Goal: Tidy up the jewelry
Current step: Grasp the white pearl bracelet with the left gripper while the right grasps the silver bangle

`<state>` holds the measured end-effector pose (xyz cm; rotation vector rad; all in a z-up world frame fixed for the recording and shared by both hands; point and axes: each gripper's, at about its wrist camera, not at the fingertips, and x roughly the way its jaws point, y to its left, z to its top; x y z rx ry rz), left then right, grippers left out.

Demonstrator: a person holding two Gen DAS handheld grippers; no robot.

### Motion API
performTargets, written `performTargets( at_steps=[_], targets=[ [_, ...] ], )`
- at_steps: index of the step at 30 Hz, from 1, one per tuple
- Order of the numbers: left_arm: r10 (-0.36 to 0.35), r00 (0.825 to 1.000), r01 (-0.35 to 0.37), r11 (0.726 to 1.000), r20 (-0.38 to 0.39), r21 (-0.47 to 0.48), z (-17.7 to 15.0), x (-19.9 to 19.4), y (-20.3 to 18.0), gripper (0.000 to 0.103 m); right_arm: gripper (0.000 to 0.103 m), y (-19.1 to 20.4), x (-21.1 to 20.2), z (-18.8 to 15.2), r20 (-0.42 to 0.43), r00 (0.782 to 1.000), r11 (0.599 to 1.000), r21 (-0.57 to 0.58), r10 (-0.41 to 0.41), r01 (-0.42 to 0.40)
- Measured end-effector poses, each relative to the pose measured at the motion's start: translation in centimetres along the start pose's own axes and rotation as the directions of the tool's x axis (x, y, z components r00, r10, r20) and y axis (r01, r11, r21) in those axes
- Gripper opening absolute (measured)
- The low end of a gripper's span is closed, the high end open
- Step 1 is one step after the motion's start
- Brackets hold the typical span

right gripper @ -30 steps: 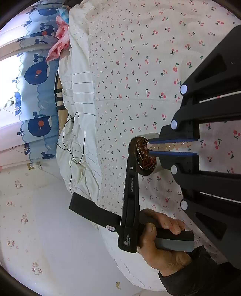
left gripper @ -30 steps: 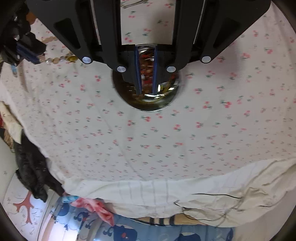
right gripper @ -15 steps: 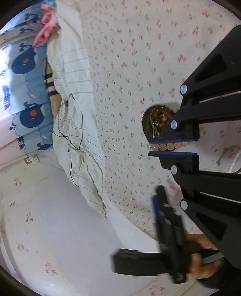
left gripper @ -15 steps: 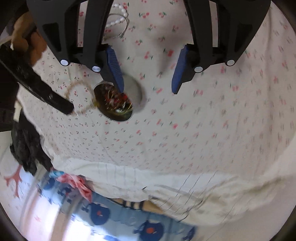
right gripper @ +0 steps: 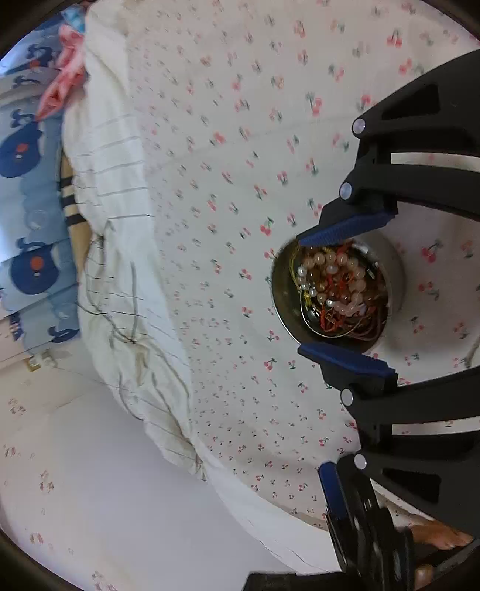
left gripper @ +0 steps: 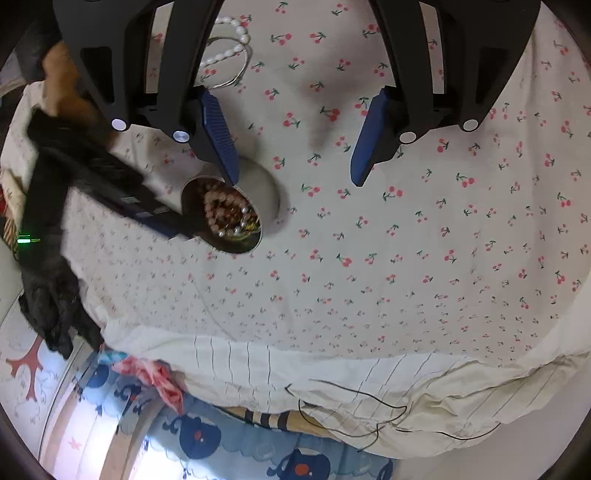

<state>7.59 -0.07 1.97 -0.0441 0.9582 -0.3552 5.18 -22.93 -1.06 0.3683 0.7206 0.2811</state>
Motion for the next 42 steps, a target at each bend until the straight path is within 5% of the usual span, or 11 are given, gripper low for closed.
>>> performTargets(
  at_steps=[9,14,24,28,33,35,38,42],
  targets=[
    [-0.004,0.995,0.018,0.991,-0.101,0.134,-4.3,0.9,-1.6,0.071,0.057,-1.1,-7.1,-6.6,-0.063,0.993,0.986,-0.141,-0.102,0.093],
    [0.015,0.983,0.016,0.985,-0.181,0.172,-7.0,2.6,-2.2,0.071,0.057,-1.8,-6.0,-7.6,-0.129,0.99,0.995,-0.084,-0.06,0.049],
    [0.035,0.985,-0.01,0.99,-0.168,0.143,-6.7,2.8,-1.5,0.072,0.057,3.2,-2.5,-10.1,-0.189,0.976,0.941,-0.337,-0.111,0.042],
    [0.048,0.986,-0.025,0.989,-0.162,0.145,-6.5,2.9,-1.5,0.075,0.057,3.6,-1.2,-10.9,-0.174,0.954,0.901,-0.404,-0.243,0.156],
    [0.023,0.981,0.017,0.979,-0.193,0.203,-7.1,3.0,-2.6,0.075,0.062,-0.2,-2.2,-9.4,-0.137,0.913,0.889,-0.32,-0.385,0.327],
    [-0.009,0.976,0.064,0.966,-0.216,0.251,-7.6,3.0,-3.6,0.075,0.062,-1.5,-2.6,-8.9,-0.155,0.913,0.904,-0.274,-0.379,0.328],
    [-0.028,0.964,0.124,0.926,-0.263,0.356,-9.0,3.5,-5.9,0.075,0.062,-2.8,-3.6,-8.2,-0.164,0.95,0.954,-0.183,-0.266,0.236],
    [-0.009,0.952,0.14,0.901,-0.305,0.411,-10.4,4.6,-7.1,0.074,0.062,-1.7,-3.2,-8.3,-0.174,0.962,0.961,-0.218,-0.211,0.172]
  ],
)
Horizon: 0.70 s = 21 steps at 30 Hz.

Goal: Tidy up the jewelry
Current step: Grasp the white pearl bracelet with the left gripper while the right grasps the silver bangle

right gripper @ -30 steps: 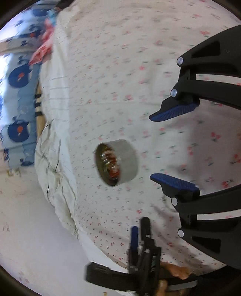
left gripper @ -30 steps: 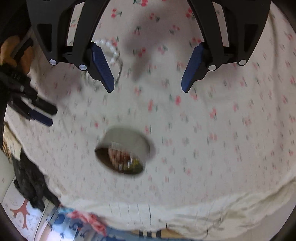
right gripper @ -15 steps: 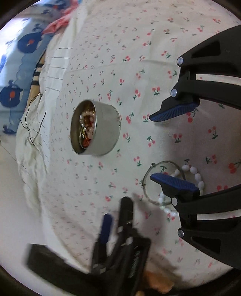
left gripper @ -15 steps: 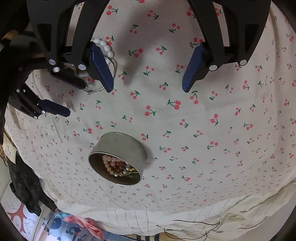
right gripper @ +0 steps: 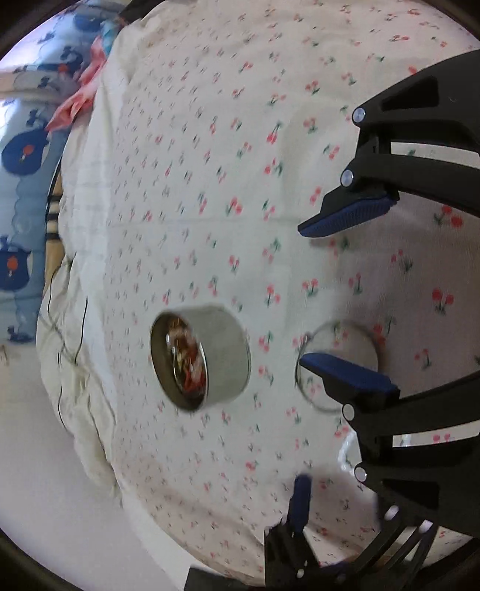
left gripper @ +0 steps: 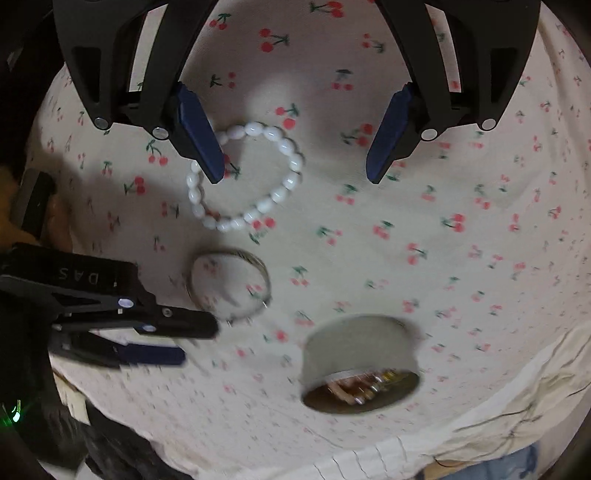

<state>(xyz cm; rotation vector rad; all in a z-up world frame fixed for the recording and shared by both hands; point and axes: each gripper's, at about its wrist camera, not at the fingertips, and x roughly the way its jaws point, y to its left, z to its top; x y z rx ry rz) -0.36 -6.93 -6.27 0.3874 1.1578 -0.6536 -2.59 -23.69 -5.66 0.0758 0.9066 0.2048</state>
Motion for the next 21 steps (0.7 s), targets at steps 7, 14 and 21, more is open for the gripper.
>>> performTargets(
  at_steps=[7,14,21],
  targets=[
    [-0.023,1.0,0.024,0.999,0.021,-0.031,0.4,-0.4,0.9,0.007,0.029,1.5,1.6,-0.6,-0.078,0.997,0.998,-0.064,-0.008,0.003],
    [0.094,0.989,-0.07,0.977,0.111,-0.199,0.8,-1.9,4.3,0.007,0.005,0.3,1.3,-0.6,-0.067,0.995,0.997,-0.03,-0.072,0.07],
    [0.192,0.981,-0.182,0.961,0.028,-0.208,0.4,-0.8,5.1,0.039,0.049,-0.6,1.6,-0.6,-0.084,0.996,1.0,0.03,0.001,0.001]
  ],
)
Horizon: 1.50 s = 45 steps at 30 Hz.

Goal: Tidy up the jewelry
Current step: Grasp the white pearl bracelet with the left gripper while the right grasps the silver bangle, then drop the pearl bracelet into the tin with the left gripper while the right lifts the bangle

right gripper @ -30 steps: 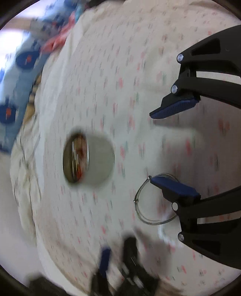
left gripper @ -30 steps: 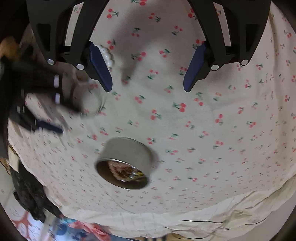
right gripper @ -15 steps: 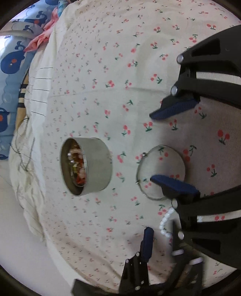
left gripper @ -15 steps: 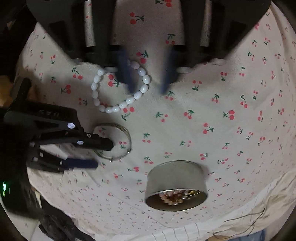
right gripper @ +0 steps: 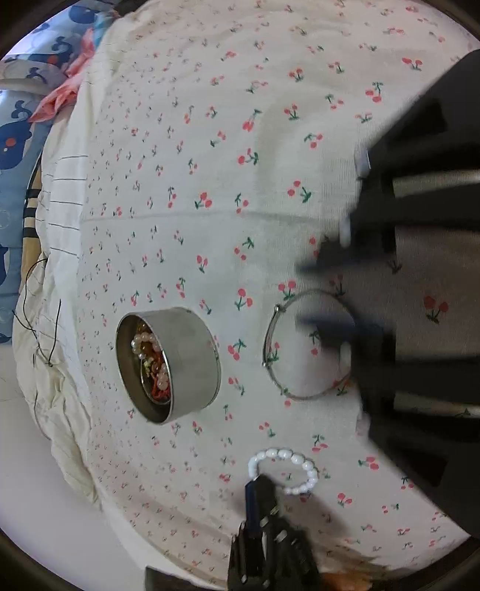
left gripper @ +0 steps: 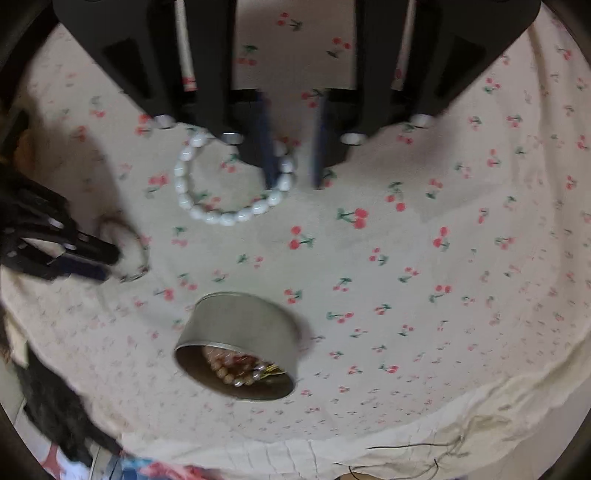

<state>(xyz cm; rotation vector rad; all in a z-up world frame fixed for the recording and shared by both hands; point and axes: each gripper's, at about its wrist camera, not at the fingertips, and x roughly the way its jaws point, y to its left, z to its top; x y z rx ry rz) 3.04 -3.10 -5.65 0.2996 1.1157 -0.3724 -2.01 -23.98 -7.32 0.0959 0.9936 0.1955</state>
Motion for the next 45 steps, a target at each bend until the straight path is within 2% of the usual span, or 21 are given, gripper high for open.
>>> performTargets(
  at_steps=[1,2,3,4,5,6,7,9,12,16,22,25,29,34,36,45],
  targets=[
    [0.026,1.0,-0.026,1.0,0.002,0.001,-0.1,0.1,0.0,0.056,0.049,0.2,0.1,0.0,-0.002,1.0,1.0,-0.013,-0.011,0.011],
    [0.05,0.999,-0.05,0.999,0.001,-0.001,-0.1,0.3,0.1,0.058,0.047,0.4,0.2,-0.1,-0.004,1.0,1.0,-0.027,-0.013,0.013],
    [0.041,0.999,-0.041,0.999,-0.007,-0.008,-0.2,0.5,0.3,0.058,0.038,0.4,0.2,-0.1,-0.007,1.0,1.0,-0.027,0.0,-0.001],
    [0.024,1.0,-0.024,1.0,-0.015,-0.013,-0.1,0.6,0.3,0.052,0.029,0.4,0.2,-0.1,-0.012,1.0,1.0,-0.024,0.016,-0.016],
    [-0.006,1.0,0.006,1.0,-0.021,-0.004,0.1,0.7,0.0,0.043,0.011,0.5,0.2,-0.1,-0.014,1.0,0.999,-0.029,0.019,-0.019],
    [-0.054,0.998,0.054,0.998,-0.025,0.013,0.3,0.6,-0.4,0.018,0.006,0.5,0.1,-0.1,-0.01,1.0,0.999,-0.03,0.024,-0.024],
    [-0.066,0.998,0.067,0.997,-0.021,0.029,0.2,0.4,-0.9,0.007,0.006,0.5,0.0,-0.1,-0.004,1.0,0.999,-0.025,0.026,-0.026],
    [-0.077,0.997,0.076,0.996,0.008,0.052,0.1,-0.3,-1.6,0.007,0.005,0.3,-0.3,0.0,0.012,0.999,0.999,-0.01,0.037,-0.037],
    [-0.114,0.991,0.114,0.993,0.072,0.01,0.3,-1.6,-0.8,0.007,0.005,-0.1,-1.5,0.5,0.071,0.996,0.998,0.012,0.055,-0.056],
    [-0.141,0.977,0.15,0.988,0.159,-0.046,0.4,-3.4,0.9,0.007,0.005,0.1,-2.9,0.8,0.133,0.989,0.998,0.004,0.066,-0.067],
    [-0.153,0.956,0.169,0.985,0.249,-0.043,1.2,-4.9,1.5,0.007,0.005,-0.1,-3.8,1.2,0.182,0.981,0.998,0.009,0.067,-0.07],
    [-0.164,0.944,0.178,0.984,0.286,-0.026,1.8,-6.1,0.7,0.007,0.005,-0.1,-4.2,1.5,0.197,0.978,0.997,0.012,0.072,-0.076],
    [-0.212,0.918,0.225,0.974,0.336,0.0,3.0,-8.3,0.0,0.007,0.005,-0.5,-4.4,1.7,0.206,0.976,0.996,0.025,0.075,-0.082],
    [-0.275,0.888,0.293,0.956,0.368,0.008,5.2,-9.8,-0.4,0.007,0.005,-1.1,-4.9,1.9,0.218,0.973,0.994,0.049,0.08,-0.093],
    [-0.295,0.882,0.313,0.95,0.369,0.01,6.2,-9.8,-0.8,0.007,0.005,-1.3,-5.1,2.0,0.223,0.972,0.994,0.054,0.078,-0.092],
    [-0.314,0.878,0.322,0.946,0.361,0.038,10.0,-8.5,-2.7,0.007,0.005,-1.8,-5.1,2.1,0.223,0.971,0.993,0.068,0.082,-0.099]
  ],
)
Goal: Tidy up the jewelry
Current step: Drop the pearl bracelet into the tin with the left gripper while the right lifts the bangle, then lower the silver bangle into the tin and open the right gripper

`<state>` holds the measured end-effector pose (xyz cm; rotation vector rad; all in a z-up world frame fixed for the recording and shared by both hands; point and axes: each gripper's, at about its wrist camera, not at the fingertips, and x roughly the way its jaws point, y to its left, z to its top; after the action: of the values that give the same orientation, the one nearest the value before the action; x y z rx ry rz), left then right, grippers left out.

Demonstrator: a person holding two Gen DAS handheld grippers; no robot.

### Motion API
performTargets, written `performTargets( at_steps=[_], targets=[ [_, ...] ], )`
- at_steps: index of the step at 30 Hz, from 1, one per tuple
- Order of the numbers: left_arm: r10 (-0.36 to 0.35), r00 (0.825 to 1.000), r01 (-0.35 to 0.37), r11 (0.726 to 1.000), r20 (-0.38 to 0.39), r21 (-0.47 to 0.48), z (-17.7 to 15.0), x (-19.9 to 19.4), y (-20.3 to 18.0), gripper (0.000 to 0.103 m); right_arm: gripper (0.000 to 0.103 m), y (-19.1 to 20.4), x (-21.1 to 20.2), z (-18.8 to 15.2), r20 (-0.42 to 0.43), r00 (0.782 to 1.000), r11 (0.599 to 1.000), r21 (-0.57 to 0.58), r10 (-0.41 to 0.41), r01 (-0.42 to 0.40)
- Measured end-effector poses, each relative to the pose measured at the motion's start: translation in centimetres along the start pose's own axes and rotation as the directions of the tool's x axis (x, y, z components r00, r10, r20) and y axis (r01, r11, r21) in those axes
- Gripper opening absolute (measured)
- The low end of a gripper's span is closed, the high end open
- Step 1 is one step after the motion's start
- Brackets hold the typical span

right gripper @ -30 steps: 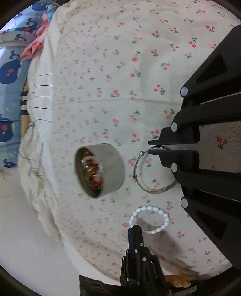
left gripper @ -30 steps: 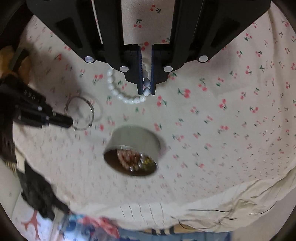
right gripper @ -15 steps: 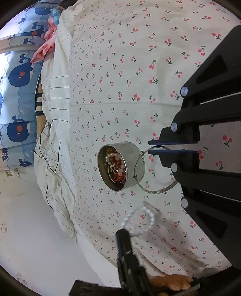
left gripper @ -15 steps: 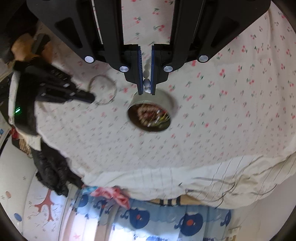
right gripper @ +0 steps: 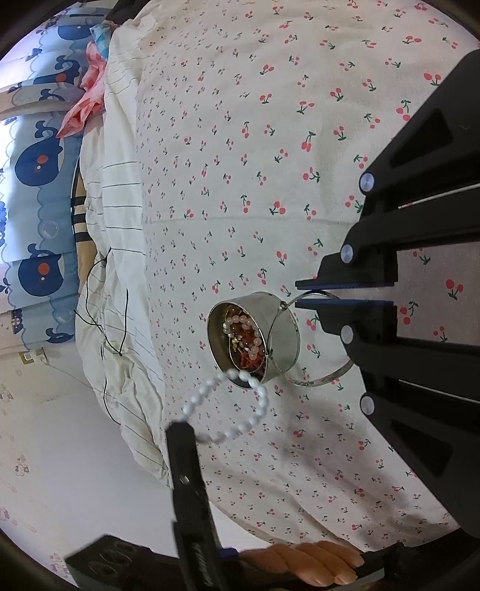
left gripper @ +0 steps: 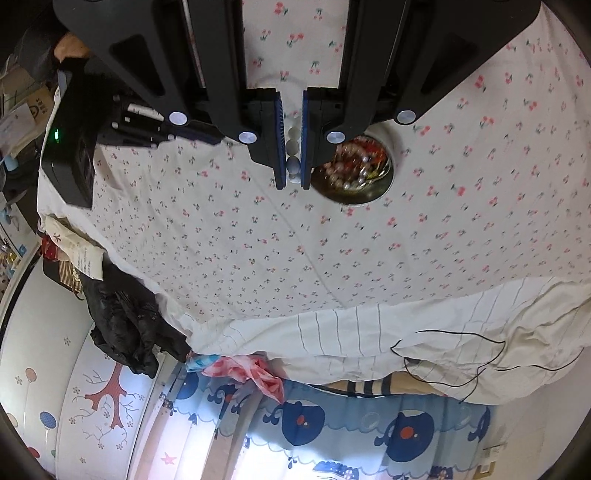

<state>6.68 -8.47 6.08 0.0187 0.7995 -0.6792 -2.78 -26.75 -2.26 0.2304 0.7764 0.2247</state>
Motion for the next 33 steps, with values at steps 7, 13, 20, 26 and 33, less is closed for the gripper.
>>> performTargets(
  at_steps=[7,13,20,26,33],
  targets=[
    [0.023,1.0,-0.023,0.999,-0.022,-0.033,1.1,4.0,1.3,0.007,0.005,-0.2,0.0,0.0,-0.003,1.0,1.0,0.008,0.004,-0.004],
    [0.188,0.97,-0.195,0.98,-0.153,-0.034,-0.5,8.5,4.0,0.008,0.005,0.0,0.1,0.0,-0.008,1.0,1.0,0.005,0.008,-0.008],
    [0.272,0.956,-0.282,0.955,-0.111,-0.088,-2.3,3.6,5.7,0.06,0.005,-0.1,0.3,0.0,-0.005,1.0,1.0,0.01,0.001,-0.001],
    [0.276,0.959,-0.283,0.941,-0.066,-0.187,-5.7,-1.6,7.4,0.074,0.005,1.2,0.6,1.7,0.023,0.999,0.999,-0.034,-0.03,0.031],
    [0.252,0.965,-0.263,0.911,-0.076,-0.317,-6.4,-2.6,10.2,0.077,0.005,4.5,4.2,5.7,0.021,0.997,0.991,-0.107,-0.076,0.078]
  ],
)
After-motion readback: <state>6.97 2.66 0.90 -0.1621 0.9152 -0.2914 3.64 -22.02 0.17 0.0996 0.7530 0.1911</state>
